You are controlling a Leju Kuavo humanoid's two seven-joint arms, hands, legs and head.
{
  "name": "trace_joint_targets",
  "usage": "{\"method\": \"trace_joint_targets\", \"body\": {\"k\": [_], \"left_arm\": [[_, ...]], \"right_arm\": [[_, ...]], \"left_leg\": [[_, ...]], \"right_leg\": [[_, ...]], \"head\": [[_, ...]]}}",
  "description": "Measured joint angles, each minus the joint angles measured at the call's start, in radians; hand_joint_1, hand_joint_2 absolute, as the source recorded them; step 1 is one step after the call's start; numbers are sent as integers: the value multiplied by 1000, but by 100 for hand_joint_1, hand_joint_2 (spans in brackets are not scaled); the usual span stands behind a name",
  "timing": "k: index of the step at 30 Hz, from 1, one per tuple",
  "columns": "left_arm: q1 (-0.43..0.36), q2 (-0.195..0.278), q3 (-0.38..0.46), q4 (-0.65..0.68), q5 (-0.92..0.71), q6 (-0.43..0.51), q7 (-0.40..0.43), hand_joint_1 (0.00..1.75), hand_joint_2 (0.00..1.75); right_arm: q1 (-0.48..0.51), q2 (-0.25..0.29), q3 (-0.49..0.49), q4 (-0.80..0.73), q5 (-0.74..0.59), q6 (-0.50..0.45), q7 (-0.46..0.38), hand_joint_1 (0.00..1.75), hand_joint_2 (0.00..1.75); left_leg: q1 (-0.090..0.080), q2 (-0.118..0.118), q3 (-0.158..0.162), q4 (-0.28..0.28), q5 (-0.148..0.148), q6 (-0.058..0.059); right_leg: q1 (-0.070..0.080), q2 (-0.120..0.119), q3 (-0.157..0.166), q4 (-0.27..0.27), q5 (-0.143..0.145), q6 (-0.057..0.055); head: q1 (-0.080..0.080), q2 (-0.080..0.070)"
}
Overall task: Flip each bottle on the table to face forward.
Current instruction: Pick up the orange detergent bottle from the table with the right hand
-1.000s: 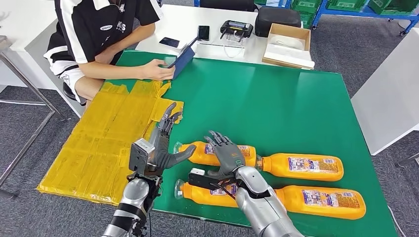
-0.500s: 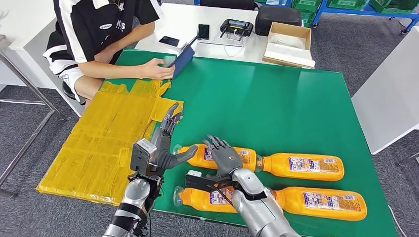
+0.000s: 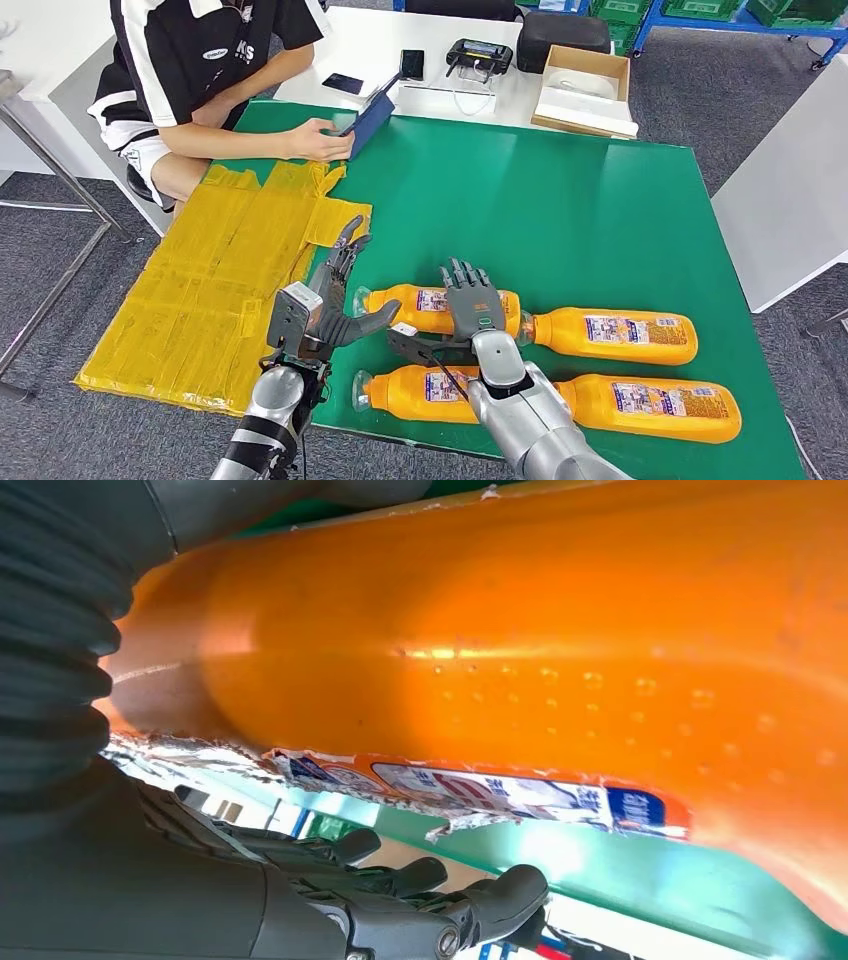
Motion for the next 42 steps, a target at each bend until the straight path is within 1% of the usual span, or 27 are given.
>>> {"method": "trace_joint_targets", "body": {"k": [2, 6, 7, 18, 22, 25, 27, 30, 33, 36, 39, 42], "left_arm": [[1, 0, 0, 0, 0, 0, 2, 0, 175], [2, 0, 0, 0, -1, 1, 4, 0, 175], [2, 0, 0, 0, -1, 1, 4, 0, 175], [3, 0, -1, -10, -1, 1, 5, 0, 175], [12, 0, -1, -24, -1, 1, 5, 0, 175], [22, 0, -1, -35, -3, 1, 5, 0, 175], [31, 0, -1, -44, -5, 3, 5, 0, 175], [47, 0, -1, -62, -11, 13, 4, 0, 175], [60, 0, -2, -77, -31, 28, -3, 0, 175], [66, 0, -7, -89, -46, 35, -12, 0, 175], [70, 0, -14, -103, -58, 45, -17, 0, 175], [70, 0, -22, -108, -59, 49, -18, 0, 175]], "right_arm": [[-5, 0, 0, 8, 1, 6, 4, 26, 175], [-12, 1, -1, 22, -5, 18, 7, 170, 175], [-13, 1, -1, 26, -7, 19, 6, 174, 175], [-28, -5, -36, 54, -33, 20, -31, 175, 175], [-21, -6, -58, 53, -52, -73, -60, 175, 175], [-11, -6, -70, 46, -51, -110, -63, 175, 175], [4, -7, -78, 25, -45, -173, -62, 175, 175], [35, -11, -105, -53, -57, -297, -93, 175, 175], [73, -17, -146, -170, -80, -370, -149, 175, 175], [116, -19, -186, -301, -116, -397, -215, 175, 175], [173, -20, -248, -485, -167, -408, -306, 175, 175], [210, -16, -296, -616, -200, -412, -360, 175, 175]], "left_leg": [[0, 0, 0, 0, 0, 0], [0, 0, 0, 0, 1, 0], [0, 0, 0, 0, 1, 0], [0, 0, 0, 0, 2, 0], [0, 0, 0, 0, 2, 0], [0, 0, -1, 0, 2, 0], [0, 0, -2, 0, 2, 0], [0, 0, -3, 0, 2, 0], [0, 0, -4, 0, 2, 0], [0, 0, -4, 0, 2, 0], [0, -1, -5, 0, 2, 0], [0, -1, -5, 0, 2, 0]], "right_leg": [[0, 0, 0, 0, 0, 0], [0, 0, 0, 0, 1, -1], [0, 0, 0, 0, 1, -1], [0, 0, 0, 0, 2, -1], [0, 0, -1, 0, 2, -1], [0, 0, -1, 0, 2, -1], [0, 0, -2, 0, 2, -1], [0, 0, -3, 0, 2, -1], [0, 0, -4, 0, 2, -1], [0, 0, -5, 0, 2, -1], [0, -1, -5, 0, 2, -1], [0, -1, -5, 0, 2, -1]], "head": [[0, 0], [0, 0], [0, 0], [0, 0], [0, 0], [0, 0], [0, 0], [0, 0], [0, 0], [0, 0], [0, 0], [0, 0]]}}
